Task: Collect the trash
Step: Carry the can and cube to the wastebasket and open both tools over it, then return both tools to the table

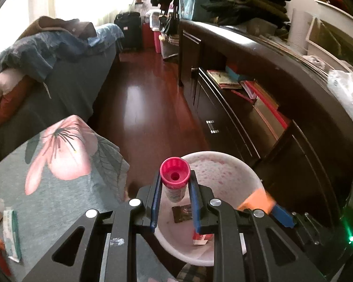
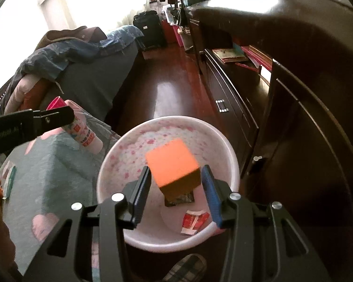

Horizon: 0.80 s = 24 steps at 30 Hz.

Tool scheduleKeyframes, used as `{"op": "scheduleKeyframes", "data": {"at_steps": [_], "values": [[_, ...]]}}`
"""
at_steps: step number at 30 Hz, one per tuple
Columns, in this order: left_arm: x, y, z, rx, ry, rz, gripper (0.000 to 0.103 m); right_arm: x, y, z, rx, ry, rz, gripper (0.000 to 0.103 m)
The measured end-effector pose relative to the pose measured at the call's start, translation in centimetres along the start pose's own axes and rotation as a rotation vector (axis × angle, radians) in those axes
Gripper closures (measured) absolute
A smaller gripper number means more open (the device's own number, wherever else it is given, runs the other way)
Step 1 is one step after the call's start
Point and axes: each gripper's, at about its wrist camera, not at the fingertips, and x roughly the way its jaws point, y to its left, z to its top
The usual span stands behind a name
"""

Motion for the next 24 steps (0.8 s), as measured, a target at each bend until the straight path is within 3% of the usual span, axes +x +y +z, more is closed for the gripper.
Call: {"op": "scheduleKeyframes", "data": {"at_steps": [1, 3, 5, 6, 8, 24], "values": [[0.3, 0.0, 0.2, -0.005, 0.004, -0.005, 0.077, 0.4, 0.0, 0.0, -0.001, 0.003, 0.000, 0.054], [0.5, 0.0, 0.4, -0.007, -0.002, 0.005, 0.055, 0.8, -0.2, 0.0, 0.001, 0.009, -0.006, 0.051], [0.1, 0.0, 0.6, -0.004, -0.035, 0.023, 0.043, 1.0, -0.2, -0.1, 0.000, 0.013, -0.008, 0.049], [-0.1, 0.0, 0.6, -0.002, -0.048, 0.026, 0.030, 1.1, -0.3, -0.2, 0.000, 0.014, -0.008, 0.048], [-0.8, 0.1, 0.7, -0.004, -0.083, 0.036, 0.021, 1.0, -0.3, -0.5, 0.000, 0.017, -0.012, 0.047], [-9.9, 4.4, -3.1, -0.024, -0.183, 0.119, 0.014, -5.9, 4.1, -1.2, -0.058, -0.034, -0.017, 0.033]]}}
